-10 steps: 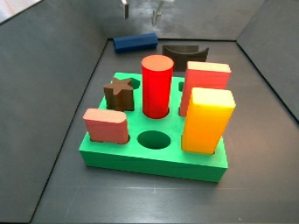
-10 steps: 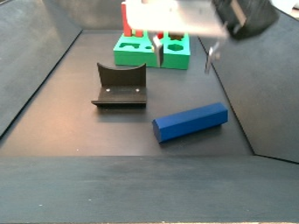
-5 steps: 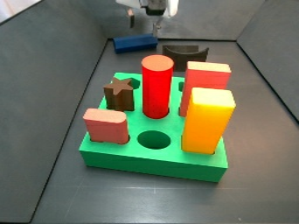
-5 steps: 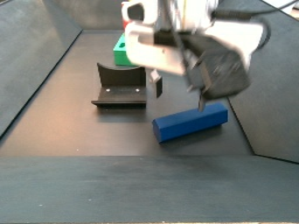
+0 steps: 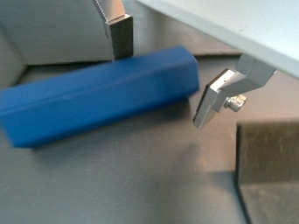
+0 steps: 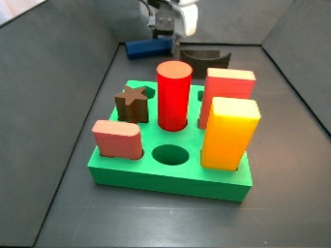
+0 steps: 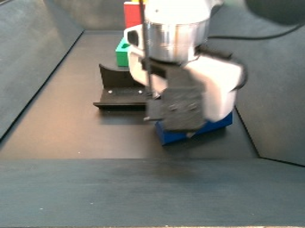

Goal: Pick up the hexagon object. Move up. Place the hexagon object on the fixture. Regrasp the hexagon object. Move to above the board. Insert the hexagon object.
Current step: Pick up the hexagon object.

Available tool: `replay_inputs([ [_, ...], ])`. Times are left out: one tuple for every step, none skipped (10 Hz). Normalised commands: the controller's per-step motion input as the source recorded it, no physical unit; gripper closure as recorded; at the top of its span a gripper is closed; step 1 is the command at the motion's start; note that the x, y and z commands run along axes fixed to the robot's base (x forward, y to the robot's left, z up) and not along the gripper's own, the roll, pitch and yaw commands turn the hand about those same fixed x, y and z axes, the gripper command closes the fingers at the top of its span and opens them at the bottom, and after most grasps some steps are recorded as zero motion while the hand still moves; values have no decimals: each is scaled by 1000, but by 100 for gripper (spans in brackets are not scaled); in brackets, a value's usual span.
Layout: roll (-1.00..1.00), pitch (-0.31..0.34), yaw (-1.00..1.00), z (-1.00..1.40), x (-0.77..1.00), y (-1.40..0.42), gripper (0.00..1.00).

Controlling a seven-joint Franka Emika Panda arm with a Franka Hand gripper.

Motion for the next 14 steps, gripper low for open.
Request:
replay_inputs([
  [-54, -147, -589, -723, 149, 320, 0],
  [-149, -226, -400, -554, 0, 383, 0],
  [-110, -349, 0, -511, -154, 57, 0],
  [0, 31, 0, 0, 11, 0, 0],
  [0, 0, 0, 0, 0, 0, 0],
  [0, 0, 0, 0, 0, 0, 100],
  [0, 0, 0, 0, 0, 0, 100],
  [0, 0, 0, 0, 0, 0, 100],
  [0, 0, 0, 0, 0, 0, 100],
  [0, 0, 0, 0, 0, 0, 100],
  [0, 0, 0, 0, 0, 0, 100],
  [0, 0, 0, 0, 0, 0, 100],
  [0, 0, 0, 0, 0, 0, 100],
  [0, 0, 0, 0, 0, 0, 100],
])
